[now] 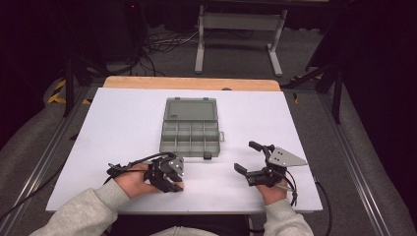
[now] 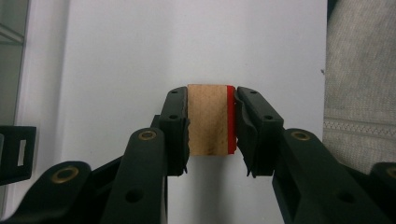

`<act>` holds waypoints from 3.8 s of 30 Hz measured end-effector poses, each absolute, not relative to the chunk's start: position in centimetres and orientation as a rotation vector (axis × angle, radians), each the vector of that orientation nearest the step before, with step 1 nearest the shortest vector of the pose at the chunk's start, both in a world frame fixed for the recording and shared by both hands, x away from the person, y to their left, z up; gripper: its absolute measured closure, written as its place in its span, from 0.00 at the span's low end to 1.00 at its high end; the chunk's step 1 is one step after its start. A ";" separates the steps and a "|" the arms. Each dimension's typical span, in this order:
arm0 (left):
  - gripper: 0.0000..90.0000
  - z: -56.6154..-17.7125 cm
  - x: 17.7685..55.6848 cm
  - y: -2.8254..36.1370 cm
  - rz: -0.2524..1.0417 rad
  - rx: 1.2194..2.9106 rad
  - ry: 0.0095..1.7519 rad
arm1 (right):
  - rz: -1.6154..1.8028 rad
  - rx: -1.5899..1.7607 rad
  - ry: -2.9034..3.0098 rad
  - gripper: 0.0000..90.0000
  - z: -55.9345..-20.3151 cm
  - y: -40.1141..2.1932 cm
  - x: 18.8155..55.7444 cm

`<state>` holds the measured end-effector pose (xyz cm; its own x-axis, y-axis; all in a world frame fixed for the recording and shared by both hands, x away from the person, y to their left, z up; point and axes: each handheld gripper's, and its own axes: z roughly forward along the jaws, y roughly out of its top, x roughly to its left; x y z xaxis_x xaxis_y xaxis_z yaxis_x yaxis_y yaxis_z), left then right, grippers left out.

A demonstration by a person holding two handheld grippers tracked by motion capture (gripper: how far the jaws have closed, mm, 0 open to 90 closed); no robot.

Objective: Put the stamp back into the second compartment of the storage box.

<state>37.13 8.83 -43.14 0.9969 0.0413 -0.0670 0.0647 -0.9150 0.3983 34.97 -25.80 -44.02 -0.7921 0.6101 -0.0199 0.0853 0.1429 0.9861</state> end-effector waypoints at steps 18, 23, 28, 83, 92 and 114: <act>0.73 -40.7 37.5 9.3 -0.047 2.640 0.110 | 1.687 0.661 2.000 0.06 -44.0 -25.8 34.9; 0.73 -39.9 37.9 9.3 -0.036 2.617 0.127 | 1.689 0.656 1.995 0.06 -43.9 -25.8 34.9; 0.73 -39.0 38.3 9.4 -0.011 2.597 0.137 | 1.690 0.657 1.993 0.06 -43.9 -25.8 34.8; 0.73 -34.9 45.1 11.3 0.185 2.295 0.507 | 1.703 0.637 1.987 0.06 -43.8 -25.9 34.7; 0.73 -35.2 46.5 11.4 0.196 2.256 0.562 | 1.705 0.638 1.985 0.06 -43.8 -26.0 34.7; 0.73 -36.4 48.5 11.4 0.238 2.201 0.673 | 1.708 0.632 1.985 0.06 -43.8 -26.0 34.7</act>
<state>48.53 11.37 -36.39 0.8404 0.5396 -0.0504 0.3885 -0.5349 0.7503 34.72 -25.96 -43.79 -0.7967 0.6033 -0.0360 0.0546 0.1313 0.9898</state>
